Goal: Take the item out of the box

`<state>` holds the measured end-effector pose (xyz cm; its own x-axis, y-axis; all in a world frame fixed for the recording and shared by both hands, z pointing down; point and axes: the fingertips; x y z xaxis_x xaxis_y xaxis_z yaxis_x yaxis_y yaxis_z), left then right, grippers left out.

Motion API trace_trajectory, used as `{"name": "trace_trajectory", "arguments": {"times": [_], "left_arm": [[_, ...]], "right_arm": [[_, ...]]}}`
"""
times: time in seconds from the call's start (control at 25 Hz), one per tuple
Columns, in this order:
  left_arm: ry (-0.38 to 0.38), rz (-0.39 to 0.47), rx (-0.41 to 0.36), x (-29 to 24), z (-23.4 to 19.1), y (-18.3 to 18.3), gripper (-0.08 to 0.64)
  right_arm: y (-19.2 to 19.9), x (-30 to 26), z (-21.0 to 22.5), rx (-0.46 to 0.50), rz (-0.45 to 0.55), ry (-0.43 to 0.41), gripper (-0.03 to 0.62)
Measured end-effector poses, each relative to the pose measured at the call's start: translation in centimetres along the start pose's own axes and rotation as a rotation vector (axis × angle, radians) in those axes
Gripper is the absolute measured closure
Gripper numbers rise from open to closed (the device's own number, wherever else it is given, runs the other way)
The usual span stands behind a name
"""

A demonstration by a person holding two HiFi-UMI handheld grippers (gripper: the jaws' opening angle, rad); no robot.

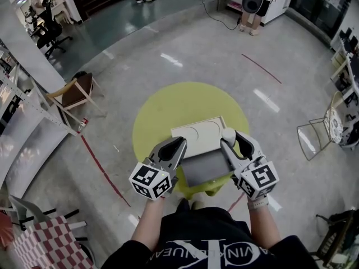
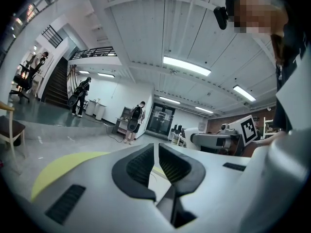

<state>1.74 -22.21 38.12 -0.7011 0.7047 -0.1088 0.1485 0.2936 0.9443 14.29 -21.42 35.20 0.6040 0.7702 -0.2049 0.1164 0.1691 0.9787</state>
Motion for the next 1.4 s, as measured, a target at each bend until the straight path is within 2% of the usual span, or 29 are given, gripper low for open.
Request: {"name": "trace_trajectory", "arguments": {"times": [0.68, 1.4], "left_arm": [[-0.068, -0.014, 0.026, 0.1, -0.6, 0.9, 0.528], [-0.077, -0.014, 0.033, 1.3, -0.3, 1.6, 0.527]], "right_arm": [[1.1, 0.0, 1.4, -0.027, -0.017, -0.016, 0.423], [1.3, 0.7, 0.5, -0.022, -0.019, -0.009, 0.423]]}}
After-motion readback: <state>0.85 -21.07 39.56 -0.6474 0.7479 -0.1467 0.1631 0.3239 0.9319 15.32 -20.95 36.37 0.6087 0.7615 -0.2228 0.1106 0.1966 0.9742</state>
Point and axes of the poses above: the fingertips, and each gripper's own axes: x backward along the fingers, z to its right, y out of its underside, and after that the axes turned 3 degrees about -z, right-handed
